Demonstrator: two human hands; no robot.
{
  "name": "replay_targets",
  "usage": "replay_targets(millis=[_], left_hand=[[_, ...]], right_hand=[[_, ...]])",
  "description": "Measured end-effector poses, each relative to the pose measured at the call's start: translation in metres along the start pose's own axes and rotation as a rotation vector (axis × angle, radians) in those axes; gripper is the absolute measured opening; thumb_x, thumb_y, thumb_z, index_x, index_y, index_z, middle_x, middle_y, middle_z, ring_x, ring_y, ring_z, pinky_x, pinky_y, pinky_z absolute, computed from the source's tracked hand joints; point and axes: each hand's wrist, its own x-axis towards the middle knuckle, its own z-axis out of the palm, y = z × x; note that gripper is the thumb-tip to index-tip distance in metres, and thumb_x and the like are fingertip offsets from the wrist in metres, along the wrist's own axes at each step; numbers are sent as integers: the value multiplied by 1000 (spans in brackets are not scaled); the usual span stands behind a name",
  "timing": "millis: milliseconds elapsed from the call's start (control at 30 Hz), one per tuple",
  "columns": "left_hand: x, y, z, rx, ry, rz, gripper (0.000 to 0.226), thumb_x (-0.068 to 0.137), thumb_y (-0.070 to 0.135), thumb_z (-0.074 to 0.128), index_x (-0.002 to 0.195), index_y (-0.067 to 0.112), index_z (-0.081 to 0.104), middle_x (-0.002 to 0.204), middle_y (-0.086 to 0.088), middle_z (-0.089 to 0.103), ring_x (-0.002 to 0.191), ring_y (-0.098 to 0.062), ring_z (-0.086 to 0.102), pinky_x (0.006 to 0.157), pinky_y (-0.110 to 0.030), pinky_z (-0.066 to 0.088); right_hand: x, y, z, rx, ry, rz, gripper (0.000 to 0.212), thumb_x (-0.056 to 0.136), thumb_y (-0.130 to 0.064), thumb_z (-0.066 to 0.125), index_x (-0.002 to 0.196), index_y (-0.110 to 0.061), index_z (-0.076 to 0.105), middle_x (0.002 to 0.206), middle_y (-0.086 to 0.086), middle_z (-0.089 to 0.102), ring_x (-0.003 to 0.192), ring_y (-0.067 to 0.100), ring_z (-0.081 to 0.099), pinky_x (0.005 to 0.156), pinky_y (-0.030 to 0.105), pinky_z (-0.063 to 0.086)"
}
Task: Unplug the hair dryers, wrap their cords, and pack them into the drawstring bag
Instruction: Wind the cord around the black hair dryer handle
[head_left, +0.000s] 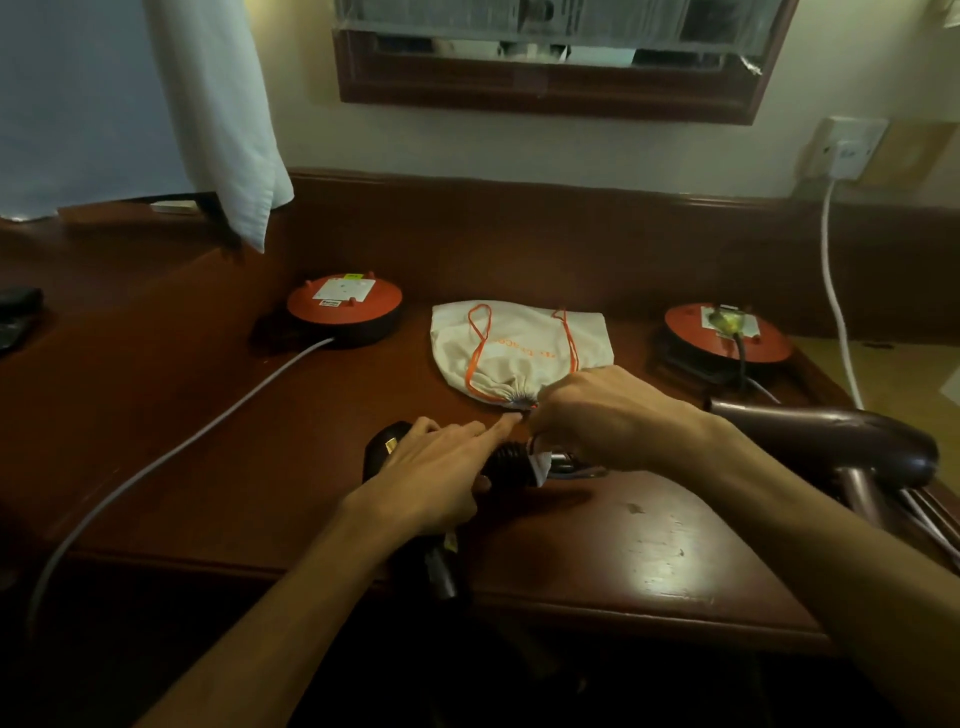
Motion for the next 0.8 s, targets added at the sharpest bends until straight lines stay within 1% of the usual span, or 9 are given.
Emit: replay_targets(millis=[67,133,233,300,400,467,567,700,800], left_hand=[[-3,-3,0,24,20,37,70,93,38,60,153,38,23,123,10,54,116,-14,51,107,-41,32],[-7,0,-1,5,29,59,57,89,60,52,141,38,41,115,12,57,109,-13,55,103,-41,33],[-4,7,-4,-38,-28,-2,60,82,87,36,110,37,52,96,14,59,90,-12,58,91,-41,38],[2,12,-5,10,-55,-18,57,82,86,40,105,35,47,95,12,59,91,-16,59,87,-41,39],[12,25,-4,130,-21,-23,50,88,70,55,116,30,45,104,0,61,99,-27,61,79,-40,37],[14,29,0,118,-4,-46,51,90,64,58,119,24,43,109,-5,62,102,-31,62,75,-39,37],[8,25,8,6,24,-50,49,89,67,55,111,26,36,105,-2,61,97,-28,62,74,-38,37],[6,25,10,27,60,1,49,87,78,45,105,33,38,93,5,57,89,-23,60,73,-37,36],[4,22,3,-22,50,56,45,86,79,45,98,36,37,86,12,55,79,-14,56,68,-34,35]], right_hand=[[5,10,8,44,65,-5,17,95,-36,65,106,-26,74,95,-6,67,82,11,59,67,33,53],[9,19,17,161,114,34,23,90,-46,68,94,-25,75,85,-7,65,74,10,57,60,33,48],[12,24,38,360,130,108,31,81,-54,74,82,-23,75,74,-5,67,63,13,58,56,38,48],[14,27,51,505,163,159,28,78,-50,78,78,-22,76,68,-5,67,58,13,56,54,42,47],[14,30,61,661,217,197,24,77,-43,82,75,-19,77,64,-5,64,55,10,51,54,44,45],[14,33,64,687,224,206,24,76,-44,83,74,-20,76,65,-4,65,58,13,53,54,45,46],[11,39,69,723,229,230,25,72,-47,84,72,-23,77,67,0,68,64,20,59,56,45,48],[15,40,75,866,195,220,27,67,-41,89,68,-19,73,66,5,70,60,24,66,54,35,51],[15,47,73,962,69,208,31,71,-40,87,74,-12,74,69,10,72,58,27,66,54,32,50]])
